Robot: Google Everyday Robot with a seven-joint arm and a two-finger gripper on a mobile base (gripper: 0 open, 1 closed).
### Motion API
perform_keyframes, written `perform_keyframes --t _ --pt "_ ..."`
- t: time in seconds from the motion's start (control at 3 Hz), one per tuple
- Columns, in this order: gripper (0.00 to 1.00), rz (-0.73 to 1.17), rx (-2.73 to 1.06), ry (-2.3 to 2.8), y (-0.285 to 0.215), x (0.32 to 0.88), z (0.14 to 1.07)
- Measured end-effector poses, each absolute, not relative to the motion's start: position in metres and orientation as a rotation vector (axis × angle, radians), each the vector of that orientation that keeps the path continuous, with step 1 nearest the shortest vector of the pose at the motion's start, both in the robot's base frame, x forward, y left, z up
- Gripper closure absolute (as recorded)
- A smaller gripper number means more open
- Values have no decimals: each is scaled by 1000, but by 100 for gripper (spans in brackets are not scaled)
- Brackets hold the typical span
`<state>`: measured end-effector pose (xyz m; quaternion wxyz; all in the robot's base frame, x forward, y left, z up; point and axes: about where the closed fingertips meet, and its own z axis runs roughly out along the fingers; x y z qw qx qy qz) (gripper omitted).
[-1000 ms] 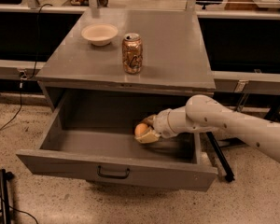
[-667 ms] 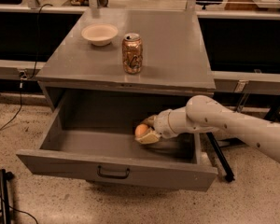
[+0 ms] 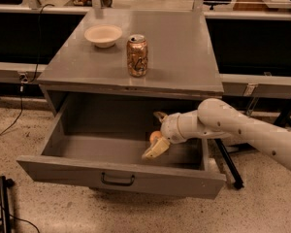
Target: Place orange into top drawer
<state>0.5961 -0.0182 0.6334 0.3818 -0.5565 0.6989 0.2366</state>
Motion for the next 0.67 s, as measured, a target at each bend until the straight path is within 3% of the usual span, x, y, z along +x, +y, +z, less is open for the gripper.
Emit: perform_keyframes --t 0.67 --pt "0 686 -1416 1659 -42 577 668"
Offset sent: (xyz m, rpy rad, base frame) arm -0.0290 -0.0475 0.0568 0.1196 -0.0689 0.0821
